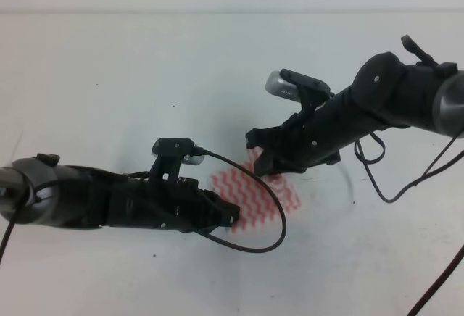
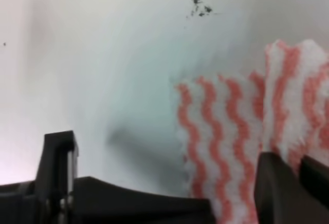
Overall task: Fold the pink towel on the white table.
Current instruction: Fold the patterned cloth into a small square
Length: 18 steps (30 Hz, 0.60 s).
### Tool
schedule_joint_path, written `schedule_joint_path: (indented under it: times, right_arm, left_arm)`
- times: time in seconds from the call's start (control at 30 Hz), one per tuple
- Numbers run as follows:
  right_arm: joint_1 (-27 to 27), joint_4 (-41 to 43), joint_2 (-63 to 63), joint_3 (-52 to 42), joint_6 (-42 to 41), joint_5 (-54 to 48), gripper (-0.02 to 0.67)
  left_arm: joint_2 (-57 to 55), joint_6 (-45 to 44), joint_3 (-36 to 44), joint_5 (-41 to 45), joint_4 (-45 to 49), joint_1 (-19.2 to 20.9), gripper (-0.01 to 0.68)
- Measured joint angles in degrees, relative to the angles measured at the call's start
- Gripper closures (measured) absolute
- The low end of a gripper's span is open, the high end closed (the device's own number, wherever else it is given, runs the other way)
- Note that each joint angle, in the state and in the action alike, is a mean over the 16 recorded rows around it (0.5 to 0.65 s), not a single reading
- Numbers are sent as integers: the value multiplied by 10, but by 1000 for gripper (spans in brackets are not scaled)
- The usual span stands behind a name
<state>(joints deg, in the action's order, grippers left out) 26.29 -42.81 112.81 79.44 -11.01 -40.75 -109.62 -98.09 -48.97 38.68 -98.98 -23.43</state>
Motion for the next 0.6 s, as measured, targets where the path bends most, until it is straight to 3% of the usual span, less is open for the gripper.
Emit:
schedule_joint_path:
  times: [0.6]
  right_arm:
    - [13,-11,14,0,-9,7,665]
  left_arm:
    - [-1,0,1,32,-11,8,673]
